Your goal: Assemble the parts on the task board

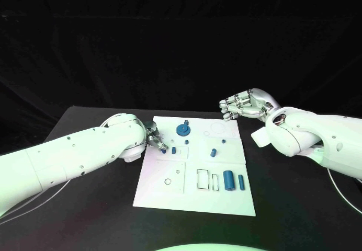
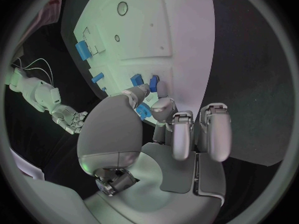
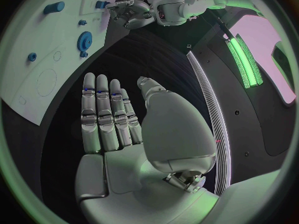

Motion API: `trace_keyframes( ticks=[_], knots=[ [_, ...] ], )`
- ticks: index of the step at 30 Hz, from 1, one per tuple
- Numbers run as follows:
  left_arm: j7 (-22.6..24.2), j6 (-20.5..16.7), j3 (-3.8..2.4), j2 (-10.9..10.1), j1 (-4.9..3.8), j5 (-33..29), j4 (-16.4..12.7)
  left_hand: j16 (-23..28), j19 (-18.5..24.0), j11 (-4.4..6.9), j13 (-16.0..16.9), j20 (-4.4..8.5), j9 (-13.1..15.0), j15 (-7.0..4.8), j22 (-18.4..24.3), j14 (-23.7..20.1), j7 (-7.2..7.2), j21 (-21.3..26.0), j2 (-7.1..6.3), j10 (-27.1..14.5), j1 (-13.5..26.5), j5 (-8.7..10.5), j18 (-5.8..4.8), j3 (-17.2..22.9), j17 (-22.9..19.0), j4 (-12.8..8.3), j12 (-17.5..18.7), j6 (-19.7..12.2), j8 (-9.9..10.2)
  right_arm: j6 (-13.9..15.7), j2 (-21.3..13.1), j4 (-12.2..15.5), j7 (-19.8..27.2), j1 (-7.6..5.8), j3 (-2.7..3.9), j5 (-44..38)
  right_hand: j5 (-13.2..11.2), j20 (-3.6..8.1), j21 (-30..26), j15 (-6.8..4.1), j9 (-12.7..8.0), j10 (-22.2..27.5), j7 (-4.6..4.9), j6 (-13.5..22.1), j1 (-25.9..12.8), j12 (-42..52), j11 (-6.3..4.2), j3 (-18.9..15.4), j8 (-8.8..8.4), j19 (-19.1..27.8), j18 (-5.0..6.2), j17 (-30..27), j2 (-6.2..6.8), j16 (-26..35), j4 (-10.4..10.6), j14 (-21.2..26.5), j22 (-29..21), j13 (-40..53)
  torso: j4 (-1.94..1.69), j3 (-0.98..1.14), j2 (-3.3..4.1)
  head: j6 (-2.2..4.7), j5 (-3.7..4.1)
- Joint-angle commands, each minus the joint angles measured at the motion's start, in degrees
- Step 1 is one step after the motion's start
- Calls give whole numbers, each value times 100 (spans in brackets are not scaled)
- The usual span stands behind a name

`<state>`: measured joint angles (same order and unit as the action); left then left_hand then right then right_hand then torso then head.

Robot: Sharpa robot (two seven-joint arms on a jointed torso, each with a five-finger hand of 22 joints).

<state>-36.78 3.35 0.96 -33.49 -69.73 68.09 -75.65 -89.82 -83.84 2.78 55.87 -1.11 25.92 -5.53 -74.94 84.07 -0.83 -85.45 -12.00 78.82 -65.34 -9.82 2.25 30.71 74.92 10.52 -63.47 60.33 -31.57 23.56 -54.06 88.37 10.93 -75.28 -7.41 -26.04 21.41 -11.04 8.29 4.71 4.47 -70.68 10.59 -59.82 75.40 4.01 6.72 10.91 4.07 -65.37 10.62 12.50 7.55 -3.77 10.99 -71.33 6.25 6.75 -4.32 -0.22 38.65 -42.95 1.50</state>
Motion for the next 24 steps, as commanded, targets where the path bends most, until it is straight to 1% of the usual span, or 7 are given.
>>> trace_keyframes(
  ticks=[1,6,18,24],
  knots=[
    [-9,183,19,23,28,61,-5,-18,-166,25,5,38,-4,-30,-729,593,5,-28,27,29,8,0,-37,-29,1508,-6,-36,45,18,-77,-4,13,46,3,0,-9,30,15,24,2,-9,20,24,29,-42,0,36,-24,-15,41,-28,-5,-5,11,-10,45,9,-5,-1,2,0,-6,0],
    [-9,168,19,17,28,133,6,-18,-165,29,11,39,-7,-32,-728,593,8,-27,30,32,-13,-2,-36,-46,1508,-6,-40,51,21,-76,-12,21,46,3,0,-9,30,15,24,2,-9,20,24,29,-42,0,36,-24,-15,41,-28,-5,-5,11,-10,45,9,-5,-2,-2,1,-8,0],
    [0,75,19,24,27,262,-9,-18,-172,39,39,44,-17,-38,-740,593,22,-34,41,45,-97,-7,-39,-89,1508,-19,-61,70,27,-76,-13,23,47,3,0,-9,30,15,24,2,-9,20,24,29,-42,0,36,-24,-15,41,-28,-5,-5,11,-10,45,9,-5,-5,0,-2,-13,-1],
    [7,33,19,34,27,272,-27,-18,-176,42,61,46,-22,-40,-747,593,26,-37,36,63,-106,-4,-41,-140,1508,6,-79,97,25,-77,-13,25,48,3,0,-9,30,15,24,2,-9,20,24,29,-42,0,36,-24,-15,41,-28,-5,-5,11,-10,45,9,-5,1,0,0,-18,-2]
  ],
)
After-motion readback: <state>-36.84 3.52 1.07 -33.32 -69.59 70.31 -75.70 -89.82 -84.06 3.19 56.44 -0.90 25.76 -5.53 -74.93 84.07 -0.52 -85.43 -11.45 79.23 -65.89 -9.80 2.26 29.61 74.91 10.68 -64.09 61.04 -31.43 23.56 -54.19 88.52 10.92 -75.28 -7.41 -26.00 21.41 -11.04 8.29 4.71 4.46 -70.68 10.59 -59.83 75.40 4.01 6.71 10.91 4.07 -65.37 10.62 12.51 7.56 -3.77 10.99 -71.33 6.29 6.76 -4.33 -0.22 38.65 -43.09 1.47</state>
